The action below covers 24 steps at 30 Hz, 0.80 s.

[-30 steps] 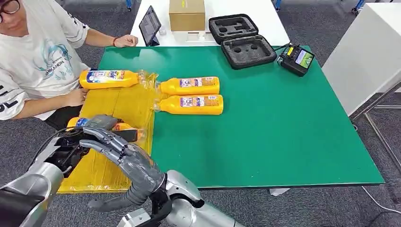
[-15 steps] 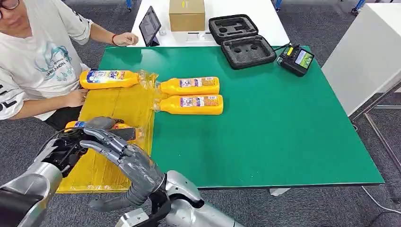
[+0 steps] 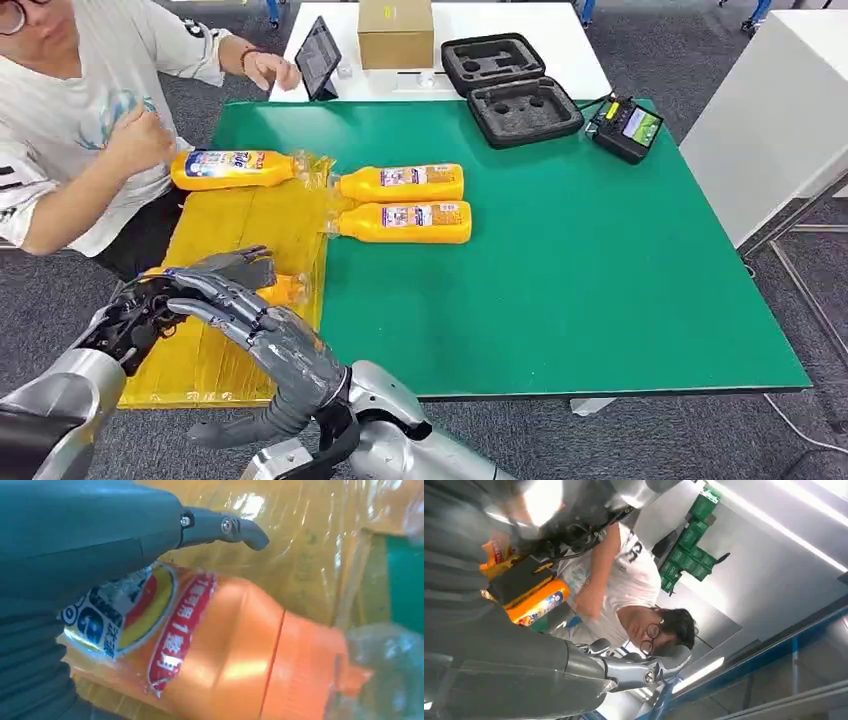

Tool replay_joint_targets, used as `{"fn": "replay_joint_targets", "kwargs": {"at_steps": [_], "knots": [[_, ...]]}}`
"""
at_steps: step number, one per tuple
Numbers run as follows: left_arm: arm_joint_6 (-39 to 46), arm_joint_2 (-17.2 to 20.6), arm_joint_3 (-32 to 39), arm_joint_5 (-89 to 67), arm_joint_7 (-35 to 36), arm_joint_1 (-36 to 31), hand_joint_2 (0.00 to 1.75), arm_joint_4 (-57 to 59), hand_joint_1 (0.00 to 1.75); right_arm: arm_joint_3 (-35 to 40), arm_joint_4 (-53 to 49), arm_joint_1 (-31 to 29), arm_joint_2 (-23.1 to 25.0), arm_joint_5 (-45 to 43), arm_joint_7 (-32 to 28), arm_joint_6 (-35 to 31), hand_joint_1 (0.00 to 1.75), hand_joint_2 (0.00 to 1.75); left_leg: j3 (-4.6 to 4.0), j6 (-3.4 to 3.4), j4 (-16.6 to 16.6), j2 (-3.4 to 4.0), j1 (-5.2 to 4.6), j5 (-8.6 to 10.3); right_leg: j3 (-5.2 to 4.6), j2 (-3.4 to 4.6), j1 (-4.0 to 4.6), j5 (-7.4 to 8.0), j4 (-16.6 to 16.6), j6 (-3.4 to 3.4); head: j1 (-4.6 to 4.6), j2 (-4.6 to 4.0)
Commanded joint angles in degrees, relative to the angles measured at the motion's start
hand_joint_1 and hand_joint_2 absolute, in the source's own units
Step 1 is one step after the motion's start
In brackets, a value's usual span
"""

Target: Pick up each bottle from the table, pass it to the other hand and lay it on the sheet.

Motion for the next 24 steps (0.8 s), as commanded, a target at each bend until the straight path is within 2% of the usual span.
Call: {"fn": "replay_joint_targets", "kwargs": {"at_steps": [1, 5, 10, 13, 14, 16, 18, 24], "knots": [[-2.51, -1.61, 5.18, 3.61, -1.1, 4.69, 0.0, 3.07, 0.0, 0.37, 2.78, -1.43, -1.04, 0.18, 0.42, 0.27, 0.0, 1.75, 0.26, -0.02, -0.12, 0.08, -0.04, -0.03, 0.21, 0.13, -0.05, -0.01, -0.09, -0.01, 0.0, 0.0], [6.47, -3.43, 12.04, 9.88, -3.86, 6.48, 0.0, -0.16, 0.0, 0.6, 2.94, -0.95, -1.44, 1.01, 0.61, 0.14, 0.0, 1.75, 0.39, -0.03, -0.18, 0.09, -0.04, -0.04, 0.34, 0.15, -0.05, -0.01, -0.15, -0.02, -0.02, 0.0], [10.61, -4.56, 22.22, 21.13, -6.17, 7.9, 0.0, -3.24, 0.0, 1.28, 4.58, -1.4, -0.83, 1.65, 0.66, -0.62, 0.0, 1.75, 0.44, -0.05, -0.16, 0.01, 0.01, -0.07, 0.41, 0.1, 0.0, -0.05, -0.16, -0.03, 0.0, 0.0], [26.65, -6.44, 28.67, 26.96, -14.58, 8.76, 0.0, -8.0, 0.0, 2.31, 5.81, -2.25, -0.58, 1.22, 1.11, -1.5, 0.0, 1.75, 0.3, -0.03, -0.07, 0.02, 0.02, -0.05, 0.27, 0.09, 0.01, -0.03, -0.09, -0.02, 0.02, 0.0], [30.53, -7.04, 30.04, 28.56, -14.63, 9.69, 0.0, -12.03, 0.0, 2.47, 6.17, -2.42, -0.44, 1.08, 1.14, -1.59, 0.0, 1.75, 0.32, -0.04, -0.07, 0.02, 0.04, -0.08, 0.29, 0.1, 0.03, -0.05, -0.09, -0.04, 0.0, 0.0], [30.49, -6.9, 29.97, 28.72, -14.63, 9.77, 0.0, -12.07, 0.0, 2.53, 6.28, -2.44, -0.35, 1.04, 1.13, -1.66, 0.0, 1.75, 0.07, -0.03, 0.01, 0.03, 0.06, -0.03, 0.02, 0.08, 0.06, 0.0, -0.04, -0.03, 0.0, 0.0], [38.73, -7.19, 28.75, 32.62, -14.63, 12.83, 0.0, -20.81, 0.0, 3.17, 7.0, -2.94, -0.37, 0.37, 1.04, -2.25, 0.0, 1.75, 0.02, -0.05, 0.0, 0.04, 0.05, -0.05, -0.05, 0.1, 0.06, -0.02, -0.03, -0.05, 0.0, 0.0], [51.65, -6.34, 24.0, 35.76, -14.63, 19.02, 0.0, -35.38, 0.0, 3.3, 7.37, -2.69, -0.77, -0.56, 0.5, -3.28, 0.0, 1.75, -0.07, -0.05, 0.0, 0.06, 0.05, -0.08, -0.11, 0.14, 0.07, -0.05, -0.03, -0.04, 0.02, 0.0]]}}
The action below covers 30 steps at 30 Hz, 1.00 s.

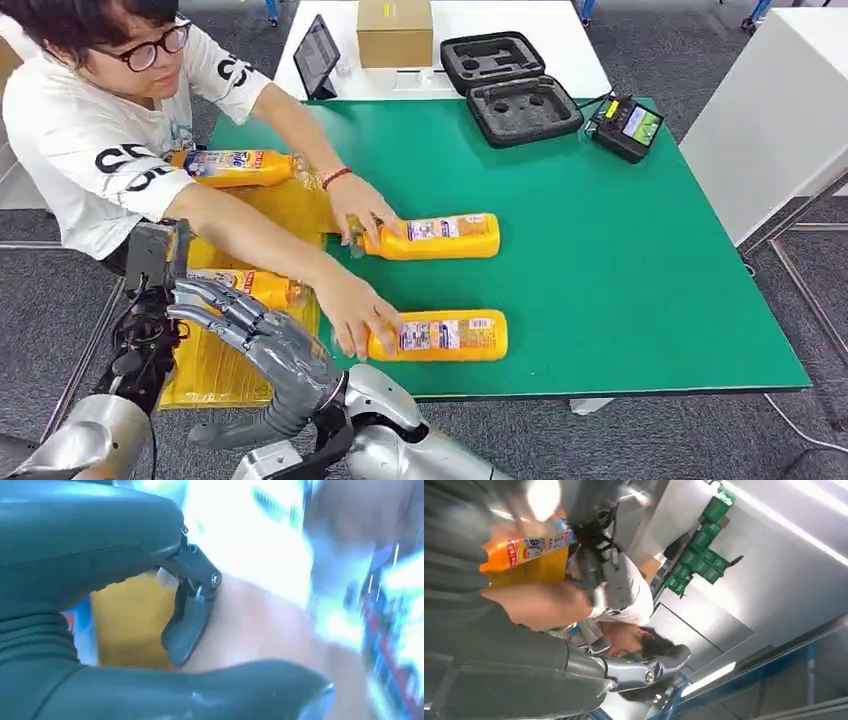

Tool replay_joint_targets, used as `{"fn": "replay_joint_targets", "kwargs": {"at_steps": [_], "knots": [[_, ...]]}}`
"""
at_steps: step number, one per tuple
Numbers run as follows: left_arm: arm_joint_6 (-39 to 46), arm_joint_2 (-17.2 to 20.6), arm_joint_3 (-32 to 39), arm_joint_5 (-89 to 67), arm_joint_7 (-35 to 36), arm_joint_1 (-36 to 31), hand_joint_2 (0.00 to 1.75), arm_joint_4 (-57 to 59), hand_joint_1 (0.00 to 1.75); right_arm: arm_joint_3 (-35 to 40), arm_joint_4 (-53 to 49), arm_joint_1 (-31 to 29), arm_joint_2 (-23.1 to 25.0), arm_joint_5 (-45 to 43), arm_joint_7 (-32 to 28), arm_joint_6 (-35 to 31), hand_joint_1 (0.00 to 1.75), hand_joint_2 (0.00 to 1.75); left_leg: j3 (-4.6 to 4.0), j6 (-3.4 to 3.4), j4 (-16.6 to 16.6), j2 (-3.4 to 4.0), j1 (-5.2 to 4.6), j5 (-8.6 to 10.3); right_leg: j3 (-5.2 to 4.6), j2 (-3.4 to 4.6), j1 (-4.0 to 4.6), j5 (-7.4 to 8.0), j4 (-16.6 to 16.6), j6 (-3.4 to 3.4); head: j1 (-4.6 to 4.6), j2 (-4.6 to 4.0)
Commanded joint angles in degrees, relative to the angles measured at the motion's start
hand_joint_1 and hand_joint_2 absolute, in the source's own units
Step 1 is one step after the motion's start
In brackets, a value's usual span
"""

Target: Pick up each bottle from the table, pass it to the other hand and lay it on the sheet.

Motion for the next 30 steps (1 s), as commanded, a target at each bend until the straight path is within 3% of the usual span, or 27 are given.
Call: {"fn": "replay_joint_targets", "kwargs": {"at_steps": [1, 11, 12, 15, 26, 27, 30], "knots": [[11.49, -1.13, -1.19, 2.48, 0.11, 6.39, 0.0, -18.99, 0.0, 2.02, 4.68, -2.2, -1.09, -1.1, -0.54, -1.26, 0.0, 1.75, 0.05, -0.03, -0.01, 0.0, 0.03, -0.06, 0.04, 0.04, 0.02, -0.04, -0.04, -0.01, -0.02, 0.0], [14.42, -1.85, -0.25, 2.94, 0.11, 6.87, 0.0, -21.03, 0.0, 2.03, 4.63, -2.07, -1.24, -1.14, -0.6, -1.52, 0.0, 1.75, 0.07, -0.05, 0.01, -0.11, 0.06, -0.1, 0.11, -0.05, 0.05, -0.11, -0.04, -0.04, 0.0, 0.0], [14.42, -3.27, 2.99, 2.74, 0.11, 6.89, 1.75, -21.53, 0.0, 2.05, 4.63, -2.0, -1.28, -1.18, -0.68, -1.58, 0.0, 1.75, 0.05, -0.04, -0.03, -0.09, 0.03, -0.07, 0.07, -0.04, 0.02, -0.08, -0.06, -0.03, 0.0, 0.0], [14.42, -5.11, 8.69, 6.37, 0.11, 6.87, 1.75, -21.43, 0.0, 2.18, 4.67, -1.9, -1.31, -1.23, -0.78, -1.8, 0.0, 1.75, 0.02, -0.03, -0.04, -0.04, 0.01, -0.06, 0.02, 0.0, 0.01, -0.06, -0.06, -0.02, -0.02, 0.0], [9.13, -6.91, 13.51, 12.8, 0.11, 8.18, 1.75, -27.83, 0.0, 1.45, 4.16, -2.17, -2.17, 0.25, 0.13, -4.68, 0.0, 1.75, 0.02, -0.03, -0.01, 0.0, 0.04, -0.09, 0.02, 0.04, 0.03, -0.06, -0.06, -0.02, -0.02, 0.0], [8.41, -7.6, 13.74, 12.71, 0.11, 8.77, 1.75, -29.87, 0.0, 1.04, 3.73, -2.51, -2.74, 1.33, 1.17, -5.28, 0.0, 1.75, 0.11, -0.05, 0.04, -0.03, 0.08, -0.16, 0.14, 0.05, 0.07, -0.12, -0.04, -0.04, 0.0, 0.0], [5.86, -10.41, 13.03, 11.68, 0.11, 14.57, 1.75, -43.75, 0.0, -1.21, 1.46, -4.05, -7.22, 14.71, 14.44, -4.4, 0.0, 1.75, 0.01, -0.01, 0.04, -0.1, 0.07, -0.12, 0.06, -0.05, 0.06, -0.1, -0.06, 0.0, 0.0, 0.0]]}}
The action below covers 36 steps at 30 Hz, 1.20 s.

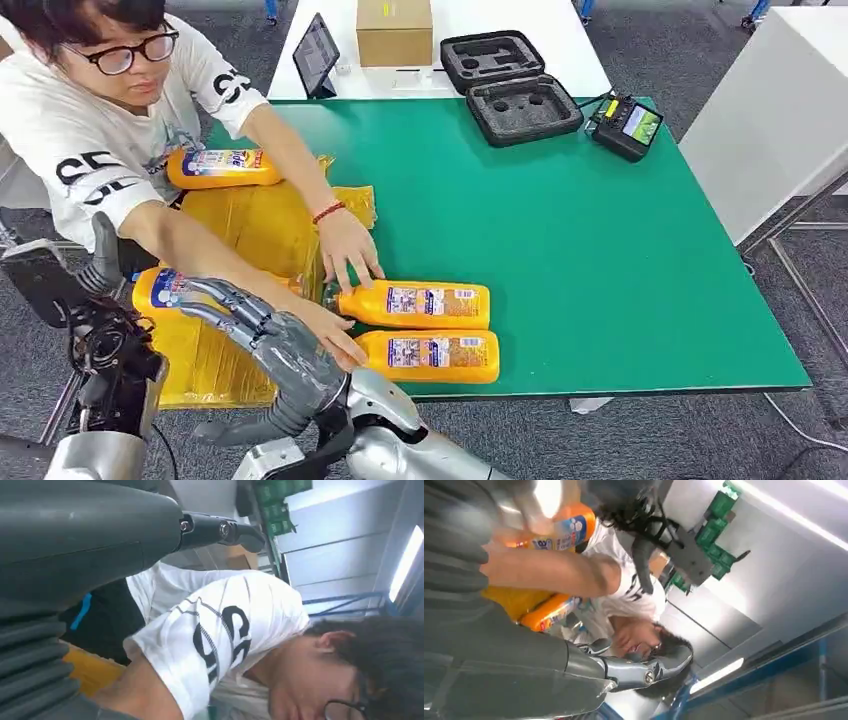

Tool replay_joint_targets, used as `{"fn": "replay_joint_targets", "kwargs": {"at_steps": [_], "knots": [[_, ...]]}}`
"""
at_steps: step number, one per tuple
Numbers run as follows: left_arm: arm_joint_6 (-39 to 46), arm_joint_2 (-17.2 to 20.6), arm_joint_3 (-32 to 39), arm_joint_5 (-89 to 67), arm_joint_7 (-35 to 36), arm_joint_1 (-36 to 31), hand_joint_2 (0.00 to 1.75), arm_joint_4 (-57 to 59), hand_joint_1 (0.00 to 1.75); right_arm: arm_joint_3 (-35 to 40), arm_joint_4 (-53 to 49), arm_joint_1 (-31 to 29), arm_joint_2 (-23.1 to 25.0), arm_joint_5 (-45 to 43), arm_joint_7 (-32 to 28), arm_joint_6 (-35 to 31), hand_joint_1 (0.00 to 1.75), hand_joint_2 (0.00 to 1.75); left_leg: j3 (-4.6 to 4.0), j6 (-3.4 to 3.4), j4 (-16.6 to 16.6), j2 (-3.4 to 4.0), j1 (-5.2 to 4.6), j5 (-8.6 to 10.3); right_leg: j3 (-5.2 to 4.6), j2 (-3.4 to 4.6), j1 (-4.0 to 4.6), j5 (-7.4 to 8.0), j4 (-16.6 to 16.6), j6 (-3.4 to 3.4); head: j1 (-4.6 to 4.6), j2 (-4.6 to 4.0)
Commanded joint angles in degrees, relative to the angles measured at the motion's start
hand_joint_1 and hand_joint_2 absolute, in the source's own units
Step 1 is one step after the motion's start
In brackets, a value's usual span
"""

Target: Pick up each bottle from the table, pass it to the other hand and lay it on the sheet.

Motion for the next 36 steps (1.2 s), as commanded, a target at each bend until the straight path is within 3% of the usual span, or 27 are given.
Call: {"fn": "replay_joint_targets", "kwargs": {"at_steps": [1, 3, 9, 17, 31, 36], "knots": [[-4.92, -7.85, 4.08, -0.6, 0.26, 8.79, 1.75, -24.46, 0.0, -3.54, -1.87, -4.06, -8.67, 19.0, 18.58, -0.04, 0.0, 1.75, 0.08, 0.02, 0.0, -0.08, 0.04, -0.05, 0.15, -0.04, 0.03, -0.03, -0.08, 0.03, 0.0, 0.0], [-3.8, -8.91, 1.29, -2.42, 0.26, 15.74, 1.75, -35.0, 0.0, -7.61, -5.38, -4.03, -12.89, 29.65, 28.82, 8.13, 0.0, 1.75, 0.27, 0.05, 0.05, -0.02, 0.04, -0.2, 0.35, 0.06, 0.02, -0.12, -0.11, 0.07, -0.02, 0.0], [-1.26, -9.85, -1.62, -3.25, 0.26, 23.92, 1.75, -45.31, 0.0, -11.84, -8.78, 0.98, -19.13, 40.12, 35.61, 18.73, 0.0, 1.75, 0.17, 0.13, 0.04, -0.15, -0.04, -0.22, 0.29, -0.11, -0.04, -0.14, -0.17, 0.06, 0.04, 0.0], [0.5, -11.36, -3.16, -4.71, 0.26, 32.04, 1.75, -54.28, 0.0, -14.48, -12.49, 5.32, -25.13, 43.13, 36.85, 23.23, 0.0, 1.75, 0.09, 0.17, 0.04, -0.09, -0.08, -0.35, 0.21, -0.04, -0.07, -0.16, -0.15, 0.09, -0.02, 0.0], [4.04, -10.44, -6.24, -6.42, 0.26, 34.53, 1.75, -56.38, 0.0, -14.18, -15.09, 9.23, -26.87, 42.35, 34.9, 23.22, 0.0, 1.75, 0.11, 0.12, 0.01, -0.15, -0.08, -0.39, 0.21, -0.07, -0.06, -0.24, -0.14, 0.18, -0.02, 0.0], [4.04, -10.88, -6.1, -6.36, 0.26, 34.41, 1.75, -56.06, 0.0, -12.22, -12.22, 6.91, -26.98, 41.06, 33.69, 24.43, 0.0, 1.75, 0.12, 0.13, -0.02, -0.06, -0.1, -0.38, 0.19, 0.02, -0.08, -0.21, -0.14, 0.19, 0.0, 0.0]]}}
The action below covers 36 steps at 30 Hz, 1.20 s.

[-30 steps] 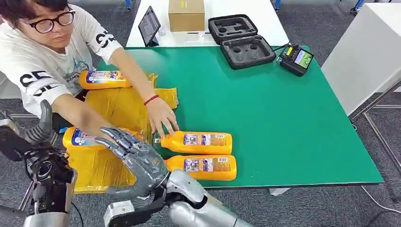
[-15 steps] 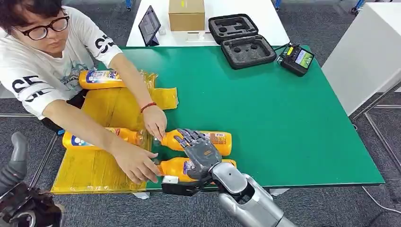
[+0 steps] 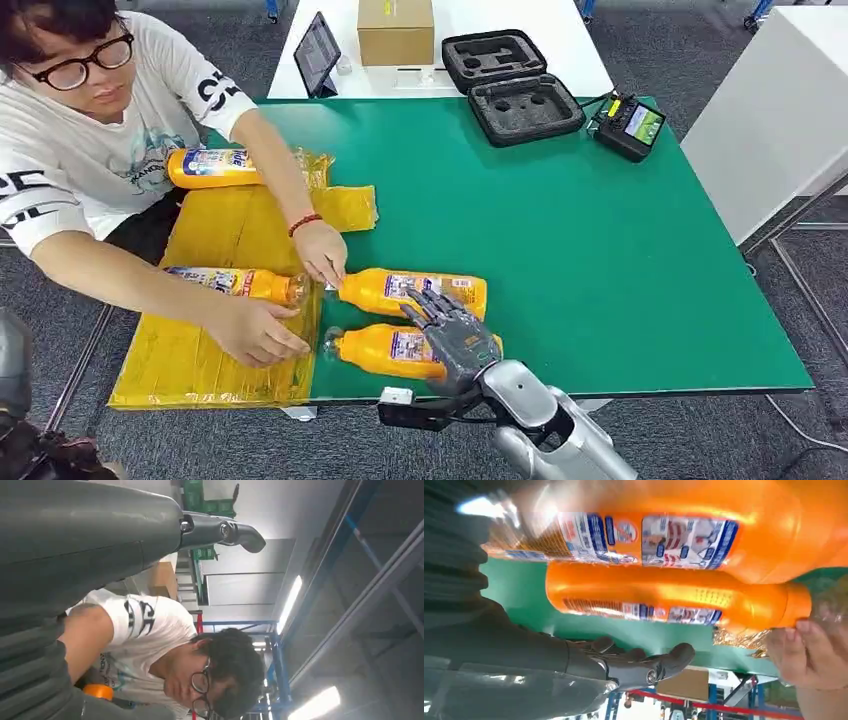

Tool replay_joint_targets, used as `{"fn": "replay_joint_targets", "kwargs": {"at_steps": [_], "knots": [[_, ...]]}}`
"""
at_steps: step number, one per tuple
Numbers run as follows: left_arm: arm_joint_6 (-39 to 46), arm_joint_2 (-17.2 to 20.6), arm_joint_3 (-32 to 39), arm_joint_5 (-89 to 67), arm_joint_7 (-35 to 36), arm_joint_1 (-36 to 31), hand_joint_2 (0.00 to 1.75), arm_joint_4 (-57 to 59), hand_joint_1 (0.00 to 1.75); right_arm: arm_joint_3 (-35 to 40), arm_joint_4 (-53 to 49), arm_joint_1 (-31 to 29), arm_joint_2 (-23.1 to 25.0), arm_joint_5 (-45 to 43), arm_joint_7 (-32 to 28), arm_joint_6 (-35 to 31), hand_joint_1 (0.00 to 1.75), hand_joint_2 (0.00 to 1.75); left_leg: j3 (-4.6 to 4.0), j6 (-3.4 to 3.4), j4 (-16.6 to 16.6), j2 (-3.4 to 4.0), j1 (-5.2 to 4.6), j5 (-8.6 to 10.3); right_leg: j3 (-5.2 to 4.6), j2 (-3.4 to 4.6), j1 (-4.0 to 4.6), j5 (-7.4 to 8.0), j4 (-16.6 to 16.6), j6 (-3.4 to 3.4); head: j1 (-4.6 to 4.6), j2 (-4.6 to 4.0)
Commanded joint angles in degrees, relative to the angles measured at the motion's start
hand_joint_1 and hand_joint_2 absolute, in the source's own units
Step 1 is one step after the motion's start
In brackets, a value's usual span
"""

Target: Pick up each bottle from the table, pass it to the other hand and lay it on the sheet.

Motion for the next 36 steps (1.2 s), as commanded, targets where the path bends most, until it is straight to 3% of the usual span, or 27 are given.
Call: {"fn": "replay_joint_targets", "kwargs": {"at_steps": [1, 18, 20, 25, 27, 29, 33, 35, 36], "knots": [[0.46, -0.58, -1.67, 0.43, 0.28, -0.16, 1.75, 0.41, 0.0, 2.47, 4.47, -3.37, -1.16, -1.95, -1.47, 1.95, 0.0, 1.75, 0.3, -0.06, 0.01, 0.01, 0.03, -0.15, 0.3, 0.07, 0.02, -0.13, -0.01, -0.04, 0.0, 0.0], [-0.45, -0.03, -1.73, 1.34, 0.28, -0.82, 1.75, 3.3, 0.0, 1.95, 11.93, -5.73, 1.46, -2.85, 3.47, 3.14, 0.0, 1.75, 0.23, -0.04, -0.07, -0.02, 0.02, -0.06, 0.25, 0.02, 0.0, -0.06, -0.06, -0.03, 0.0, 0.0], [-0.67, 0.05, -1.41, 1.63, 0.28, -1.09, 1.75, 3.43, 0.0, 1.84, 12.62, -6.1, 1.15, -2.87, 3.64, 3.42, 0.0, 1.75, 0.69, -0.12, -0.06, -0.03, 0.07, -0.27, 0.7, 0.08, 0.04, -0.26, -0.06, -0.1, 0.02, 0.0], [-1.11, -0.09, -1.07, 1.55, 0.28, -1.89, 1.75, 3.67, 0.0, 2.16, 13.74, -6.31, 0.94, -3.27, 3.85, 4.61, 0.0, 1.75, 0.21, -0.04, -0.06, -0.04, 0.02, -0.04, 0.23, 0.01, 0.0, -0.05, -0.05, -0.03, 0.0, 0.0], [-1.23, 0.02, -0.97, 1.59, 0.28, -2.37, 1.75, 4.13, 0.0, 2.36, 14.04, -5.84, 0.7, -3.72, 3.87, 5.12, 0.14, 1.75, 0.27, -0.05, -0.08, -0.07, 0.02, -0.06, 0.29, -0.01, -0.01, -0.07, -0.06, -0.04, 0.0, 0.0], [-1.42, 0.0, -0.9, 1.61, 0.28, -2.44, 1.75, 4.16, 0.0, 2.52, 13.97, -5.59, 0.5, -3.89, 3.8, 5.43, 1.5, 1.75, 0.25, -0.04, -0.08, -0.07, 0.03, -0.05, 0.28, -0.02, 0.0, -0.07, -0.07, -0.05, 0.0, 0.0], [-1.5, -0.01, -0.88, 1.58, 0.28, -2.46, 1.75, 4.19, 0.0, 2.82, 13.67, -5.05, 0.07, -4.16, 3.73, 5.91, 1.5, 1.75, 0.27, -0.04, -0.08, -0.07, 0.01, -0.07, 0.29, -0.01, -0.01, -0.08, -0.07, -0.04, 0.0, 0.0], [-1.54, -0.01, -0.85, 1.64, 0.28, -2.43, 1.75, 4.17, 0.0, 2.85, 13.69, -4.85, -0.07, -4.17, 3.72, 5.92, 1.75, 1.75, 0.28, -0.04, -0.09, -0.08, 0.01, -0.07, 0.3, -0.02, -0.02, -0.09, -0.07, -0.04, 0.0, 0.0], [-1.58, -0.01, -0.78, 1.5, 0.28, -2.47, 1.75, 4.24, 0.0, 2.99, 13.42, -4.63, -0.37, -4.44, 3.61, 6.48, 1.75, 1.75, 0.41, -0.06, -0.06, -0.09, 0.04, -0.14, 0.44, -0.02, 0.01, -0.15, -0.07, -0.05, 0.0, 0.0]]}}
